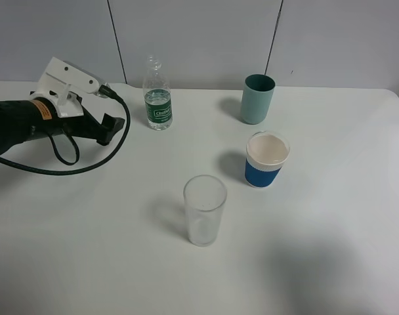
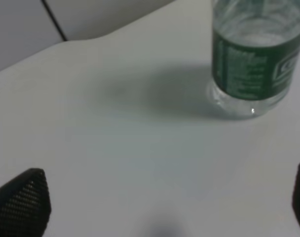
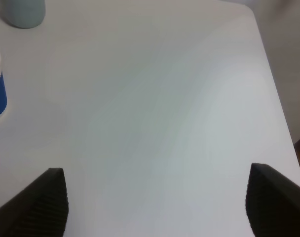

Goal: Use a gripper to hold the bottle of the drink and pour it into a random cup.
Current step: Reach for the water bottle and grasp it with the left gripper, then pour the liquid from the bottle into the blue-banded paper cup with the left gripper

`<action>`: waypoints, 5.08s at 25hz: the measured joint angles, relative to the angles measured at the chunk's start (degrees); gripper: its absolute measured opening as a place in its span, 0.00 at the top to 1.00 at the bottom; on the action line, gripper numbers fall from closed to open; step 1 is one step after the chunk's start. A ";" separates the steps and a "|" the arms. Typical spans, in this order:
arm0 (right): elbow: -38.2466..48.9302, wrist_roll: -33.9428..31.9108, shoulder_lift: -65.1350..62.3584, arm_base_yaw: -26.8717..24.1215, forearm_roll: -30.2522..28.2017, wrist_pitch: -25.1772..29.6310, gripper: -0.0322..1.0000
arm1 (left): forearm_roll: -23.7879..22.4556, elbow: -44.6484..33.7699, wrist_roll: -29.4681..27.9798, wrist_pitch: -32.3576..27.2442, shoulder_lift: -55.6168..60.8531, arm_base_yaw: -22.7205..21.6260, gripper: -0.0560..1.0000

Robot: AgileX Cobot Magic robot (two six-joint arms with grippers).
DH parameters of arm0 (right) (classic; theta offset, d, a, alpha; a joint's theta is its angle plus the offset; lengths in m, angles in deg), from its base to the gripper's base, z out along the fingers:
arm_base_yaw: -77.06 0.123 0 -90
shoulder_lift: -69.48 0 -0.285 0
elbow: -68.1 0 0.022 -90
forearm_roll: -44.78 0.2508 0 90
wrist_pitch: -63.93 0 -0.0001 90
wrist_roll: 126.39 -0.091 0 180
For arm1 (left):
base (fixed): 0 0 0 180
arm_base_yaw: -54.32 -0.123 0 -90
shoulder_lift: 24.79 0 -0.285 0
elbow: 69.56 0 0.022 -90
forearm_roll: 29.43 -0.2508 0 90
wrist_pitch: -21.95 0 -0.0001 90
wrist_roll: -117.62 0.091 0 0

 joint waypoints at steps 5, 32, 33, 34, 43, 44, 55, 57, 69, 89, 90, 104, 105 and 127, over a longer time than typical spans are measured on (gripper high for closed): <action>0.00 0.00 0.00 0.00 0.00 0.00 0.25 | -4.61 2.10 -2.81 4.33 -3.85 1.24 0.00; 0.00 0.00 0.00 0.00 0.00 0.00 0.25 | -0.32 19.18 -2.14 11.57 -23.04 5.85 0.00; 0.00 0.00 0.00 0.00 0.00 0.00 0.25 | -0.26 19.27 -2.14 11.57 -23.47 5.85 0.00; 0.00 0.00 0.00 0.00 0.00 0.00 0.25 | -0.26 19.33 -2.14 11.71 -23.68 5.85 0.00; 0.00 0.00 0.00 0.00 0.00 0.00 0.25 | -0.22 19.52 -6.14 18.50 -24.94 5.85 0.00; 0.00 0.00 0.00 0.00 0.00 0.00 0.25 | -0.22 19.75 -6.64 18.65 -25.37 5.85 0.00; 0.00 0.00 0.00 0.00 0.00 0.00 0.25 | -2.47 25.40 -12.94 19.06 -28.74 5.85 0.00; 0.00 0.00 0.00 0.00 0.00 0.00 0.25 | -2.61 25.43 -14.04 19.06 -28.93 5.85 0.00; 0.00 0.00 0.00 0.00 0.00 0.00 0.25 | -3.10 25.47 -14.49 18.24 -30.00 6.56 0.51; 0.00 0.00 0.00 0.00 0.00 0.00 0.25 | 7.35 22.92 7.98 -9.34 -6.91 14.99 0.51; 0.00 0.00 0.00 0.00 0.00 0.00 0.25 | 9.52 22.81 11.10 -10.59 -5.94 15.69 0.51; 0.00 0.00 0.00 0.00 0.00 0.00 0.25 | 50.54 22.51 56.91 -14.11 -0.75 28.17 0.51; 0.00 0.00 0.00 0.00 0.00 0.00 0.25 | 54.19 22.45 61.85 -13.68 -0.75 29.24 0.51; 0.00 0.00 0.00 0.00 -0.02 0.00 0.25 | 91.41 22.45 103.57 12.10 -0.74 42.49 0.51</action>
